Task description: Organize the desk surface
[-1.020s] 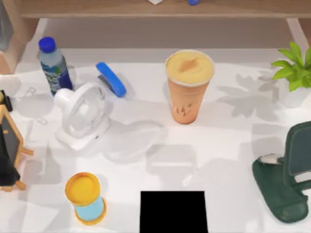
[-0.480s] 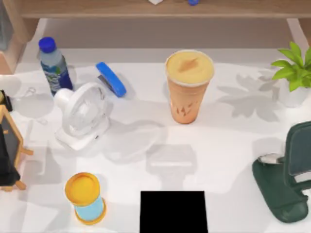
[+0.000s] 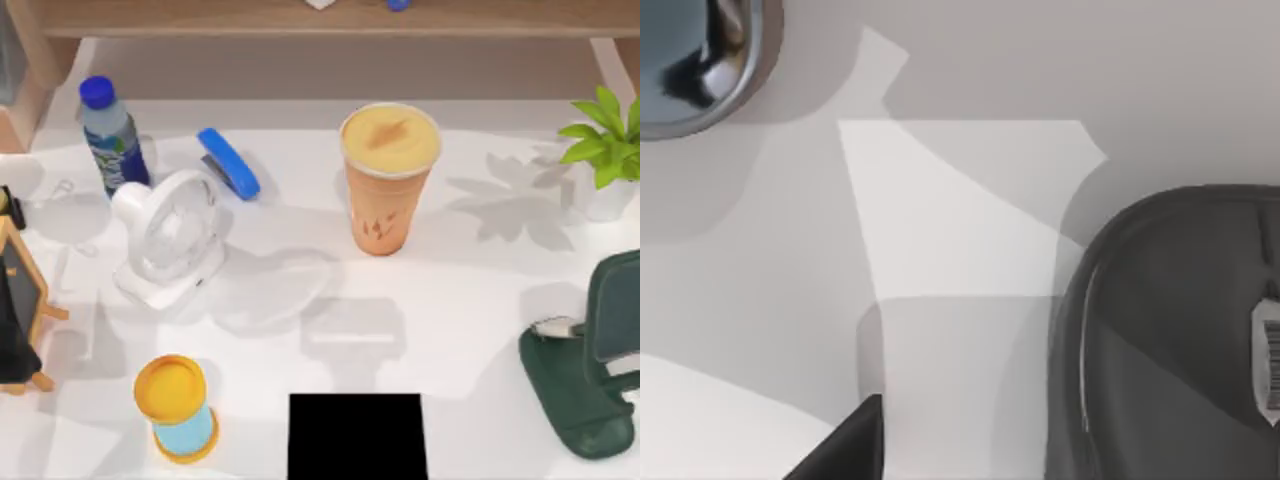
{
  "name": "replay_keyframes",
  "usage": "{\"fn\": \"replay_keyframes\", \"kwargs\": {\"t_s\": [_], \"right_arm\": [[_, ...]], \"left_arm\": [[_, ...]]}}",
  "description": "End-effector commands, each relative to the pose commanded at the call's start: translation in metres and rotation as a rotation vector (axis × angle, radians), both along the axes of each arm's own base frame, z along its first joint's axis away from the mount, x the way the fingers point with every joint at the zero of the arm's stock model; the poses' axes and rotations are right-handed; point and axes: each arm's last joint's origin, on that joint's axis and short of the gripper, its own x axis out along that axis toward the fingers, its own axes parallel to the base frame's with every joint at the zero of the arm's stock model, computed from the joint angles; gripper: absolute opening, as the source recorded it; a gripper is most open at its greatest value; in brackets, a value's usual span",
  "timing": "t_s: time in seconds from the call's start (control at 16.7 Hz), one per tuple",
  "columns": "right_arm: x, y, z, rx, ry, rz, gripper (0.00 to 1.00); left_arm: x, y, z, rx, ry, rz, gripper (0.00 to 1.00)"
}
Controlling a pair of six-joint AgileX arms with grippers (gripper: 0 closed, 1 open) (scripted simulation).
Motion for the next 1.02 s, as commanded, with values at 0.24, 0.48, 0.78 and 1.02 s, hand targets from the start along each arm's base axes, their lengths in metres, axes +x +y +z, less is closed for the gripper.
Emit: {"fn": "replay_keyframes", "kwargs": {"t_s": [0.24,0.48,0.78,1.02], "right_arm": [[0.0000,0.0000,0.0000,0.000,0.000,0.000,0.40],[0.0000,0.0000,0.0000,0.000,0.000,0.000,0.10],[0.0000,0.0000,0.0000,0.000,0.000,0.000,0.00],[0.0000,0.0000,0.0000,0.000,0.000,0.000,0.00]], "left_arm": [[0.0000,0.0000,0.0000,0.000,0.000,0.000,1.00],[0.0000,0.0000,0.0000,0.000,0.000,0.000,1.00],[0.0000,0.0000,0.0000,0.000,0.000,0.000,1.00],[0.0000,0.0000,0.0000,0.000,0.000,0.000,1.00]]}}
